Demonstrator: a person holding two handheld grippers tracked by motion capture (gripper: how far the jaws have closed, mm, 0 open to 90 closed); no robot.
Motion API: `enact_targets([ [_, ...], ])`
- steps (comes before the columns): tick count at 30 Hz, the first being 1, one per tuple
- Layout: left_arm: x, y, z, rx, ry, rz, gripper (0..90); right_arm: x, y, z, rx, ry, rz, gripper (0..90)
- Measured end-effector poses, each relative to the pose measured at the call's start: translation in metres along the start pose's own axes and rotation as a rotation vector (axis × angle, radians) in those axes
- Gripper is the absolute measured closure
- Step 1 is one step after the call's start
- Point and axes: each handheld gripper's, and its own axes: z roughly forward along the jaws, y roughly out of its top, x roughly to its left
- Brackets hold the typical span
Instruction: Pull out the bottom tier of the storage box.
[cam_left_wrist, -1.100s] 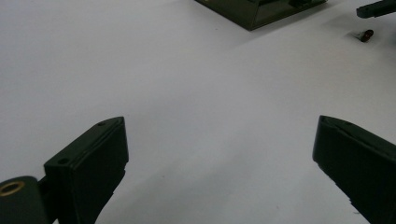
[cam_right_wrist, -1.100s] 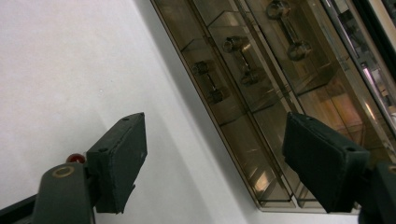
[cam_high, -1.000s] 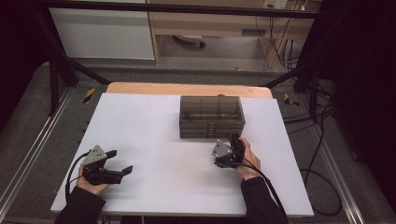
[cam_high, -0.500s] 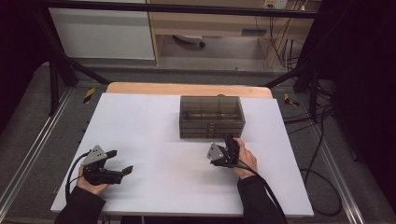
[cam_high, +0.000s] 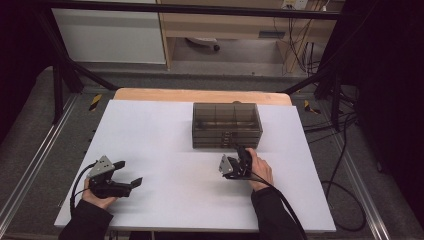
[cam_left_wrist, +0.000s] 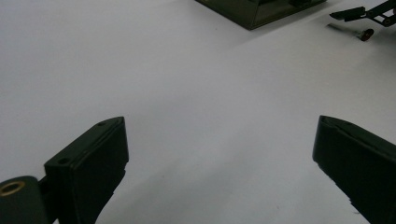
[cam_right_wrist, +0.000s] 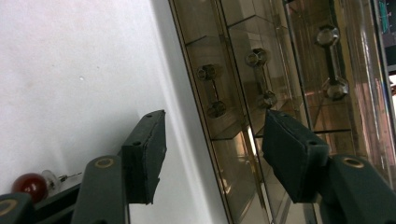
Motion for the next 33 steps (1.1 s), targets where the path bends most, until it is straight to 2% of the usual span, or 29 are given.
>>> enact_targets([
  [7,0.000,0.000,0.000,0.000,0.000,0.001,3.7,0.003,0.002,0.004,0.007,-0.029,-0.045,44.7],
  [20,0.000,0.000,0.000,0.000,0.001,0.002,3.7,0.009,0.003,0.009,0.022,-0.047,-0.086,51.1],
  [25,0.000,0.000,0.000,0.002,0.000,0.002,3.7,0.013,0.003,0.012,0.025,-0.075,-0.098,54.9],
  [33,0.000,0.000,0.001,0.002,-0.001,0.001,3.7,0.014,0.004,0.015,0.030,-0.094,-0.122,58.3],
])
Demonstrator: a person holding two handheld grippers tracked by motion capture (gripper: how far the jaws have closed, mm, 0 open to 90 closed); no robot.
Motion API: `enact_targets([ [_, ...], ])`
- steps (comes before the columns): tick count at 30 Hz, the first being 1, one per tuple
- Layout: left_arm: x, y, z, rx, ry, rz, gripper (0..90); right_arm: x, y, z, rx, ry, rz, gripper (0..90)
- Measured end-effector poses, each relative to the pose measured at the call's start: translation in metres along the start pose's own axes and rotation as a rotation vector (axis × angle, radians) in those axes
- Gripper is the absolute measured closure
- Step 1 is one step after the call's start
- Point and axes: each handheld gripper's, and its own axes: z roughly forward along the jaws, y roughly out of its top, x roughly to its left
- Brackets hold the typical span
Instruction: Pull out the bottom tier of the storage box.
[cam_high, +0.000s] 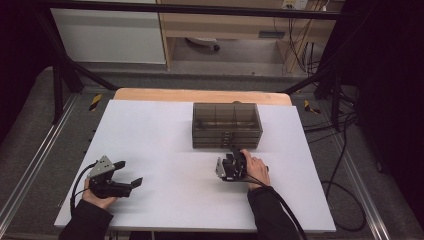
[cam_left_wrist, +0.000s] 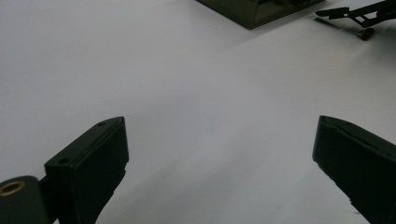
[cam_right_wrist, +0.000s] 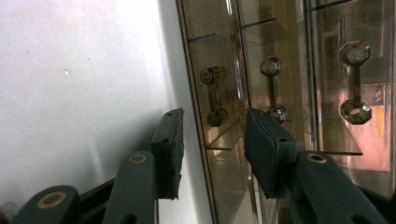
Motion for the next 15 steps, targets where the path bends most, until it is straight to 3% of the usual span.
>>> enact_targets([
  [15,-0.0003,-0.0001,0.0007,0.001,0.002,0.001,3.7,0.0069,0.0005,0.0058,0.015,-0.050,-0.038,64.4],
])
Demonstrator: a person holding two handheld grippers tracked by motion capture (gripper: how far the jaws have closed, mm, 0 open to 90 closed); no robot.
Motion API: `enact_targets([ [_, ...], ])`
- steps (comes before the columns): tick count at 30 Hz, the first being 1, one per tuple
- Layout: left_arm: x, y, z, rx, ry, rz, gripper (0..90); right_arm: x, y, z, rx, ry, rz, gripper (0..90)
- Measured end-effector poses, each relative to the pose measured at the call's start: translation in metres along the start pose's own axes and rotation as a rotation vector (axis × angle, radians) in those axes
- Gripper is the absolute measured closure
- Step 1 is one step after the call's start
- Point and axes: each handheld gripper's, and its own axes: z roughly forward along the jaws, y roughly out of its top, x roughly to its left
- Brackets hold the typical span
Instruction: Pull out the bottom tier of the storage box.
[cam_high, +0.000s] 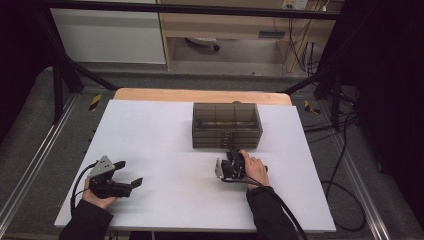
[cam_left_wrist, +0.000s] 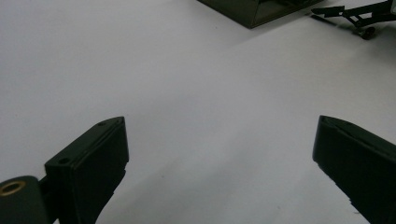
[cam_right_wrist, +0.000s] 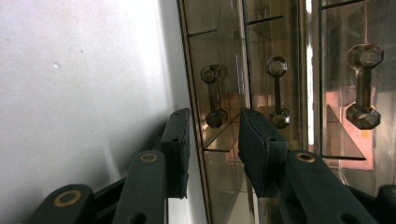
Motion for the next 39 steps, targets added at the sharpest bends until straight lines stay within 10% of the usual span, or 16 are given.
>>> enact_targets([
  [39,0.000,0.000,0.000,0.001,0.001,0.005,3.8,0.013,0.001,0.012,0.030,-0.110,-0.118,76.9],
])
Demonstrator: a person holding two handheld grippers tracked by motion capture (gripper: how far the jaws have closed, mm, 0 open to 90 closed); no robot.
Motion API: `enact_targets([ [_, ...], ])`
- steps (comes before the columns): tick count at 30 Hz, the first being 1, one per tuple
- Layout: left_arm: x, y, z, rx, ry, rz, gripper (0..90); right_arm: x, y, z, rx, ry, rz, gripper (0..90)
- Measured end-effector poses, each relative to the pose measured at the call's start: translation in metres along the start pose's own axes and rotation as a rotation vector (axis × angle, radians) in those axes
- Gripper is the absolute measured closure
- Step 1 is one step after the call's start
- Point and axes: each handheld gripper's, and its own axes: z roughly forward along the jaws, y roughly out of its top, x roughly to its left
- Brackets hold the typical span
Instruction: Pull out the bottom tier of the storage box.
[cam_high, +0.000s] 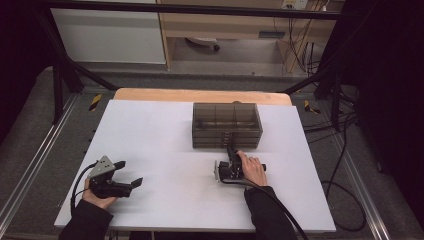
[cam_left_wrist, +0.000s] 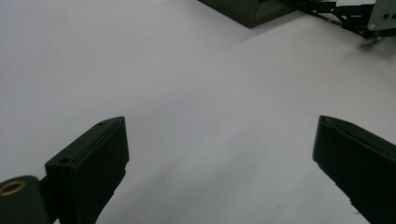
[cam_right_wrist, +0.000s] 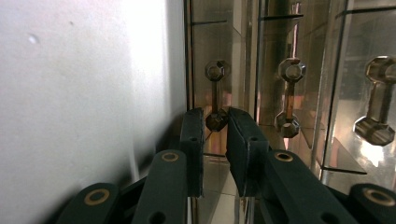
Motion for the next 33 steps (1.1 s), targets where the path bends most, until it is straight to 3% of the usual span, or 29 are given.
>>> enact_targets([
  [14,0.0000,0.0001,0.0000,0.000,0.000,0.001,3.8,0.0028,0.0017,0.0005,-0.003,-0.031,-0.027,79.4],
  [33,0.0001,-0.0001,0.0001,0.000,-0.002,0.001,3.9,0.0027,0.0019,-0.0028,-0.003,-0.025,-0.044,80.7],
])
